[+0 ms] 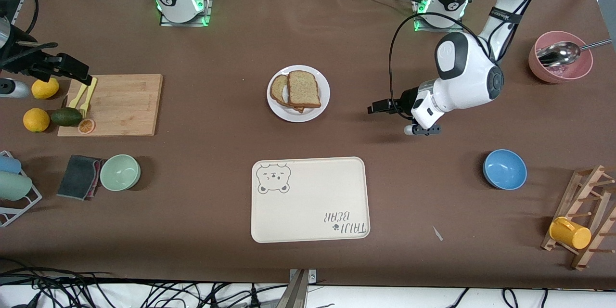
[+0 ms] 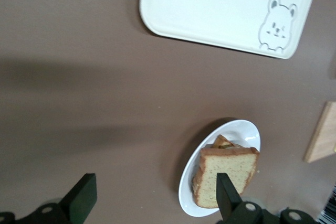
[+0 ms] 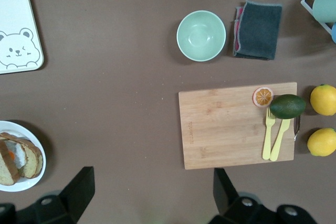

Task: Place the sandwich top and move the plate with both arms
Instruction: 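Move the left gripper toward the plate rim, then grasp the white plate rim with the left gripper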

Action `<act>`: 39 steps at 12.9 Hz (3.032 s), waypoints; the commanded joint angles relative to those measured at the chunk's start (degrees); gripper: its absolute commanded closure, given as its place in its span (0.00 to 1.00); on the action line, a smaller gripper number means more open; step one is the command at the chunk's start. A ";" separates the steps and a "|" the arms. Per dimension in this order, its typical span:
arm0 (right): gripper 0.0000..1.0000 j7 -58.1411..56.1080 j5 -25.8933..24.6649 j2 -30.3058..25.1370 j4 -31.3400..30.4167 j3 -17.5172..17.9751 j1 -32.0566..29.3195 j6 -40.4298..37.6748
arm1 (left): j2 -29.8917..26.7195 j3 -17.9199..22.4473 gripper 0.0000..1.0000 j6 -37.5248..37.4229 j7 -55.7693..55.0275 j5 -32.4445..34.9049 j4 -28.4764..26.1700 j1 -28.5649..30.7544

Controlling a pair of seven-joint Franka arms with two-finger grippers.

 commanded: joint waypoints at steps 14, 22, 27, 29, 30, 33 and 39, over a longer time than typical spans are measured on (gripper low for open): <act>0.00 -0.20 -2.66 -0.89 1.71 0.77 -0.10 -0.26 | 11.23 -3.76 0.00 2.13 51.59 -41.82 -6.59 -1.01; 0.00 -0.82 -0.82 -1.33 2.84 -2.66 -0.19 -0.61 | 16.06 -4.82 0.02 4.50 68.52 -61.93 -7.21 -7.77; 0.00 -1.34 -0.38 -1.42 3.20 -3.89 -0.19 -2.37 | 17.74 -4.82 0.13 5.73 71.89 -66.15 -6.95 -10.05; 0.00 -1.17 -0.29 -1.51 3.20 -3.28 -0.19 -2.46 | 18.44 -4.82 0.19 6.78 75.21 -69.93 -6.77 -11.55; 0.00 -1.08 -0.29 -1.51 3.20 -3.19 -0.19 -2.54 | 18.80 -4.82 0.25 6.87 76.89 -71.16 -6.68 -11.73; 0.00 -1.17 -0.29 -1.51 3.29 -3.80 -0.19 -3.51 | 19.85 -4.82 0.39 6.87 78.13 -71.44 -6.51 -12.00; 0.00 -1.08 -0.29 -1.51 3.29 -3.98 -0.19 -3.51 | 20.55 -4.74 0.70 6.87 80.15 -71.44 -6.51 -11.73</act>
